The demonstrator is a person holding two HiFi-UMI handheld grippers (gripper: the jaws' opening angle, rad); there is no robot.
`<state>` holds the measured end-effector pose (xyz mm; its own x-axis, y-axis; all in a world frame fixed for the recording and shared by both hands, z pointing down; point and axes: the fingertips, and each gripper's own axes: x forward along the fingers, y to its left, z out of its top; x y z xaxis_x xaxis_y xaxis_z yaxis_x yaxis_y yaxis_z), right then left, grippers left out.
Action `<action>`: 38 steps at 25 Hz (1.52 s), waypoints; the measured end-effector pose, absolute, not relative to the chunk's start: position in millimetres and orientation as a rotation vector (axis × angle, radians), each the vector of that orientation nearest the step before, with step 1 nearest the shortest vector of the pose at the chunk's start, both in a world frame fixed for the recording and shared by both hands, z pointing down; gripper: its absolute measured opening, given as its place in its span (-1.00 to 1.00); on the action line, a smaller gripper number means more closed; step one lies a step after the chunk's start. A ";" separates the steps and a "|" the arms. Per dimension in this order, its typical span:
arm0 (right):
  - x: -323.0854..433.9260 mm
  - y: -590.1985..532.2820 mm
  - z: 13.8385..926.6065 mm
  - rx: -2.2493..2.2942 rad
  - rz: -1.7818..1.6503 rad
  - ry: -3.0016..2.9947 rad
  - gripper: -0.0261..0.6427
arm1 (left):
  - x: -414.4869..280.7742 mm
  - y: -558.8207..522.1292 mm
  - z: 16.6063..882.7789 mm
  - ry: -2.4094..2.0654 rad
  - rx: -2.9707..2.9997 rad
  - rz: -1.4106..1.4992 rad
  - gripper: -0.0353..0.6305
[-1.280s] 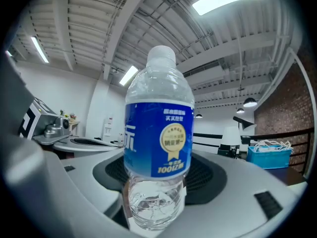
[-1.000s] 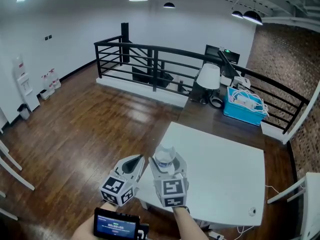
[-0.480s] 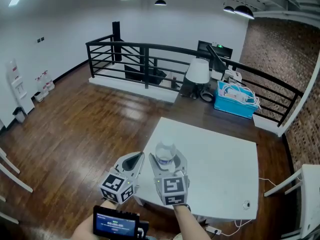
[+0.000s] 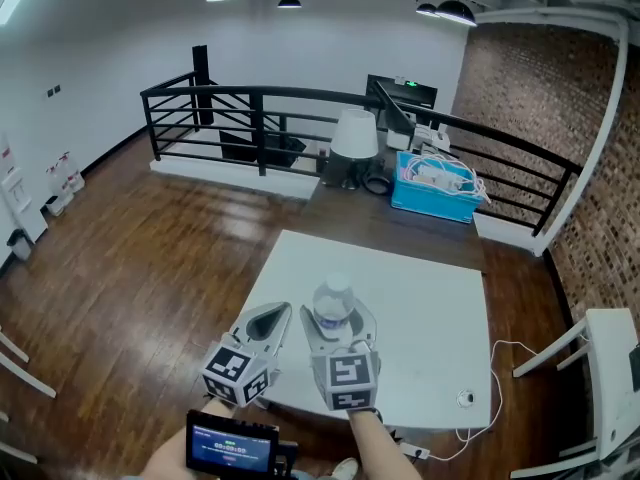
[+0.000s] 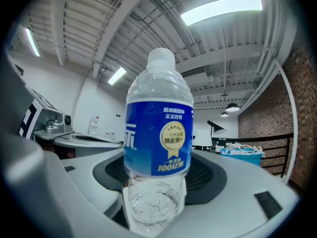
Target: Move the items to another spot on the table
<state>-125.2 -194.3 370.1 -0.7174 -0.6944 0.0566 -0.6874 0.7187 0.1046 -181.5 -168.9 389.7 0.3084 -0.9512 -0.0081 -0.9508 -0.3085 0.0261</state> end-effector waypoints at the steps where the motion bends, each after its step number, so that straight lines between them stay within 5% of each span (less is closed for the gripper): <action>1: -116.7 -196.4 369.3 1.151 -0.113 -2.821 -0.06 | -172.8 -172.1 389.3 -1.824 2.537 -0.034 -0.89; 38: 179.2 -250.4 369.6 1.679 -0.094 -2.550 -0.06 | 121.6 -242.9 389.7 -1.287 2.858 0.004 -0.89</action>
